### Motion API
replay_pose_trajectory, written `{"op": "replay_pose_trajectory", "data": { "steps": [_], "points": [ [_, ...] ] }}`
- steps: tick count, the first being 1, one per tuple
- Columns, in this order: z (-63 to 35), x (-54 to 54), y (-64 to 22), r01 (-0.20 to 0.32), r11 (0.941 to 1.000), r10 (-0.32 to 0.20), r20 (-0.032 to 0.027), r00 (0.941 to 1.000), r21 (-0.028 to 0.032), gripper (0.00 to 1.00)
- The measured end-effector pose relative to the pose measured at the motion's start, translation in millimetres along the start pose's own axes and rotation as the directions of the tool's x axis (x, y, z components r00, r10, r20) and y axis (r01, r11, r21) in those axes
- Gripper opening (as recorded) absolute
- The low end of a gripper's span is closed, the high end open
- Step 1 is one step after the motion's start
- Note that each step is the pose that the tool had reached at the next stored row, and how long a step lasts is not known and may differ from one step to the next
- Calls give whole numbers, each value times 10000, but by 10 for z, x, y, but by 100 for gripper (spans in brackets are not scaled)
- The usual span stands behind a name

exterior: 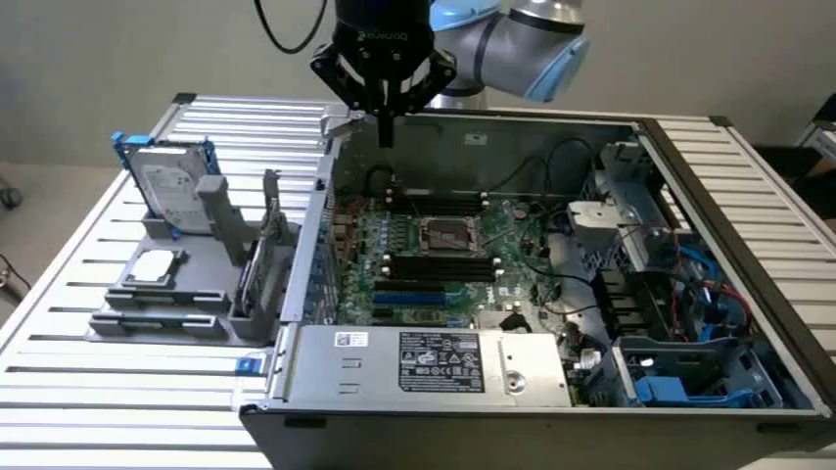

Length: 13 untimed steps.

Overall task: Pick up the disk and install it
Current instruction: 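Reach for the disk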

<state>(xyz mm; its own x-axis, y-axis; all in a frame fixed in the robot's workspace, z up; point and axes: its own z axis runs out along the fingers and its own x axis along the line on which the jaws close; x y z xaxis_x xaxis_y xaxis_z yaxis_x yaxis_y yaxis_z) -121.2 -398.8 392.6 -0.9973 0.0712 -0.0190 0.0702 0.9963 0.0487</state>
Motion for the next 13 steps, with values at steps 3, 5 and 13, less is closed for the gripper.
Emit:
{"op": "replay_pose_trajectory", "data": {
  "steps": [3, 5, 13],
  "points": [
    [0, 0, 0, 0, 10000, 0, 0, 10000, -1, 11],
    [0, 0, 0, 0, 10000, 0, 0, 10000, 0, 11],
    [-2, 110, -5, -1, 10000, 1, 0, 10000, 0, 11]
  ]
}}
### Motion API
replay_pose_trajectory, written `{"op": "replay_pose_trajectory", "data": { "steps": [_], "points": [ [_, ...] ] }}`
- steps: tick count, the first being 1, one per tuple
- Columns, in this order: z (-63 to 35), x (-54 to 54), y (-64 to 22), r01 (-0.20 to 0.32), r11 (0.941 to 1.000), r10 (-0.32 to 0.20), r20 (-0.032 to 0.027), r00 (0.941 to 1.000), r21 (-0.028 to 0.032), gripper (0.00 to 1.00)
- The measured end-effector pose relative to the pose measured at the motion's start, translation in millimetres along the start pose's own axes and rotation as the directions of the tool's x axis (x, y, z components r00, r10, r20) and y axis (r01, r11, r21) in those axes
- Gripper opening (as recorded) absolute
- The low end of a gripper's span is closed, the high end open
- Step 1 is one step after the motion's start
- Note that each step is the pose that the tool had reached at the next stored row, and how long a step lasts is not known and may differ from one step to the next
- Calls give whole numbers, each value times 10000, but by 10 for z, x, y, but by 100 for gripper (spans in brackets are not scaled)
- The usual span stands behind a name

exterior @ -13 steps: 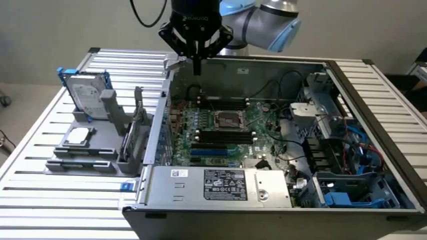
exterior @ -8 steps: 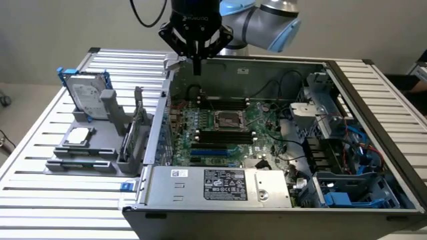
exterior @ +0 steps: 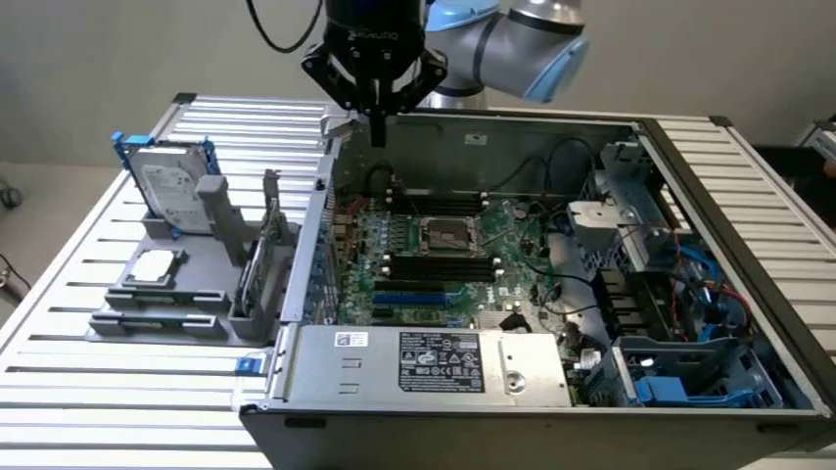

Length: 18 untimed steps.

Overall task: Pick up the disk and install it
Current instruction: 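Reach for the disk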

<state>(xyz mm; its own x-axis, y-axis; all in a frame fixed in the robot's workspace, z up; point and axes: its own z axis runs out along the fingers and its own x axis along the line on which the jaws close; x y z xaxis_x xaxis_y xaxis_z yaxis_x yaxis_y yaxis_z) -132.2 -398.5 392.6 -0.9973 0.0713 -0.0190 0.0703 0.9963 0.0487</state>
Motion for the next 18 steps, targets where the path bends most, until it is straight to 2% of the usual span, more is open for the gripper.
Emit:
{"op": "replay_pose_trajectory", "data": {
  "steps": [11, 18],
  "points": [
    [-10, 500, -11, 1, 10000, -1, 2, 10000, 4, 11],
    [-7, 748, 142, 2, 10000, -2, 25, 10000, 67, 11]
  ]
}}
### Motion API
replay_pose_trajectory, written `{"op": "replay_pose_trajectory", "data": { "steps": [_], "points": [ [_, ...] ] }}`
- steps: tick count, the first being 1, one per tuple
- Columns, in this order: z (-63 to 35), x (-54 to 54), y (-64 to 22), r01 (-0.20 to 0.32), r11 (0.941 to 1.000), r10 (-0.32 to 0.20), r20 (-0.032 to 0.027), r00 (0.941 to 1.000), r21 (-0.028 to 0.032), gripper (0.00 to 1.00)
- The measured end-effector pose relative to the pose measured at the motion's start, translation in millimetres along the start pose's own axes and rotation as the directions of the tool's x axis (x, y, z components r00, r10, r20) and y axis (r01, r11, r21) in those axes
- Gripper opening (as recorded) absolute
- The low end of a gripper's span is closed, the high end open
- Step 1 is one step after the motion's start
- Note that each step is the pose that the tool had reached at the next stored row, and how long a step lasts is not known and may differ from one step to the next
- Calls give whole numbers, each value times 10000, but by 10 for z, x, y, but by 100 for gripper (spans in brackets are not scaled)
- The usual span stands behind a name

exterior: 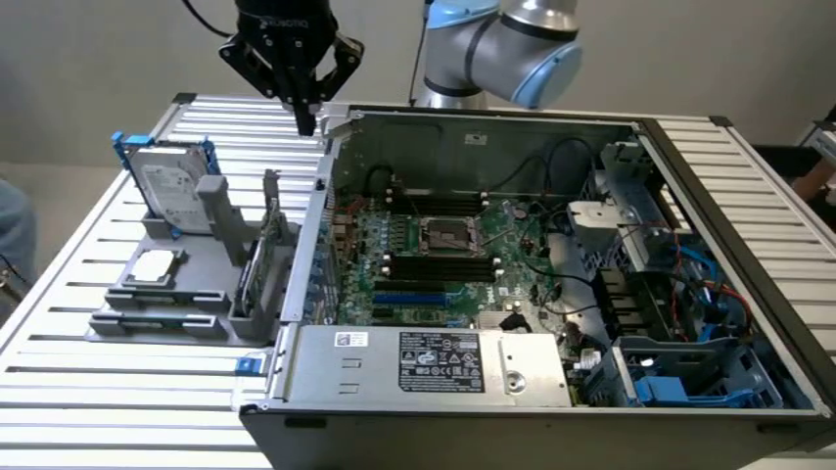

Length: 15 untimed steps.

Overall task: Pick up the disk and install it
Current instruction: 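Reach for the disk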

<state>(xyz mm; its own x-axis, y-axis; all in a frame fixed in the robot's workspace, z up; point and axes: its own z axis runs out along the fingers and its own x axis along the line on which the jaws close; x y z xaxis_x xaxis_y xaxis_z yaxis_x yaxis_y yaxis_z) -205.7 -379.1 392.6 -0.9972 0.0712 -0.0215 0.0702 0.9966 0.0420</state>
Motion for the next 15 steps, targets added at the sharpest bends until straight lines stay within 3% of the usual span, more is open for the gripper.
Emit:
{"op": "replay_pose_trajectory", "data": {
  "steps": [2, 4, 6, 10, 15],
  "points": [
    [1, 67, 42, 3, 10000, -3, 19, 10000, 30, 11],
    [1, 128, 63, 5, 9999, -6, 52, 10000, 108, 11],
    [3, 204, 86, 7, 9999, -8, 90, 10000, 144, 11],
    [12, 361, 156, 8, 9999, -11, 152, 9999, 149, 11],
    [62, 595, 251, 10, 9999, -12, 181, 9998, 148, 11]
  ]
}}
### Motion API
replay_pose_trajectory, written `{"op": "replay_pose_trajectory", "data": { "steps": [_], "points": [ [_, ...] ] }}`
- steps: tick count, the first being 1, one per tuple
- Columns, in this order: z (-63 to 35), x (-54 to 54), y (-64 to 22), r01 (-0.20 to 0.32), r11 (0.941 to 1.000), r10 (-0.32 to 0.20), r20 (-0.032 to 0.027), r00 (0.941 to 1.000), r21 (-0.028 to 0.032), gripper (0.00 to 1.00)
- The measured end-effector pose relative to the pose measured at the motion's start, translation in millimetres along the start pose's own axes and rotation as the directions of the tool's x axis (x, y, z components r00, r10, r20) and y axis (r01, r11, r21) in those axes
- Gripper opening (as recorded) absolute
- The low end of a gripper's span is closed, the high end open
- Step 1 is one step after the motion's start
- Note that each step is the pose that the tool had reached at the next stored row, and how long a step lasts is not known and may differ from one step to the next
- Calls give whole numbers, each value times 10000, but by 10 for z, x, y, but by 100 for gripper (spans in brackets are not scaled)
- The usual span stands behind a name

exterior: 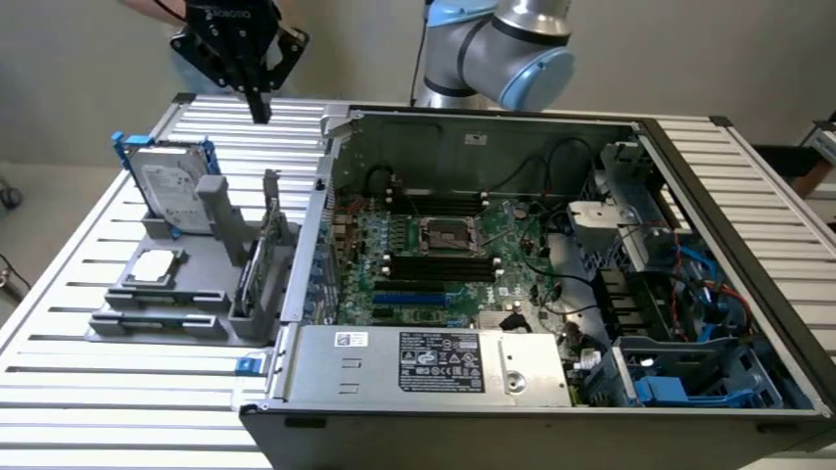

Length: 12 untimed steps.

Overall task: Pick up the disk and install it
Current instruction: 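Reach for the disk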

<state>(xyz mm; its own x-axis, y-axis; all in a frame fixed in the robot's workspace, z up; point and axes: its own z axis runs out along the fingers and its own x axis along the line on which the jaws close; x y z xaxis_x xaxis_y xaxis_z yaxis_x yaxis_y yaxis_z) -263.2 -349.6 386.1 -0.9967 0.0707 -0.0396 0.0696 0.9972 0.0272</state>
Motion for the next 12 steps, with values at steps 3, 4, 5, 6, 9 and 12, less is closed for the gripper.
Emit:
{"op": "replay_pose_trajectory", "data": {
  "steps": [3, 4, 5, 6, 9, 12],
  "points": [
    [42, 142, 64, 0, 10000, 0, 15, 10000, -1, 11],
    [54, 189, 86, 0, 10000, 0, 20, 10000, -1, 11],
    [60, 236, 106, 1, 10000, -1, 22, 10000, 0, 11],
    [66, 284, 127, 1, 10000, -1, 26, 10000, -2, 11],
    [70, 423, 166, 1, 10000, -1, 28, 10000, -2, 11],
    [67, 563, 191, 1, 10000, -1, 27, 10000, -2, 11]
  ]
}}
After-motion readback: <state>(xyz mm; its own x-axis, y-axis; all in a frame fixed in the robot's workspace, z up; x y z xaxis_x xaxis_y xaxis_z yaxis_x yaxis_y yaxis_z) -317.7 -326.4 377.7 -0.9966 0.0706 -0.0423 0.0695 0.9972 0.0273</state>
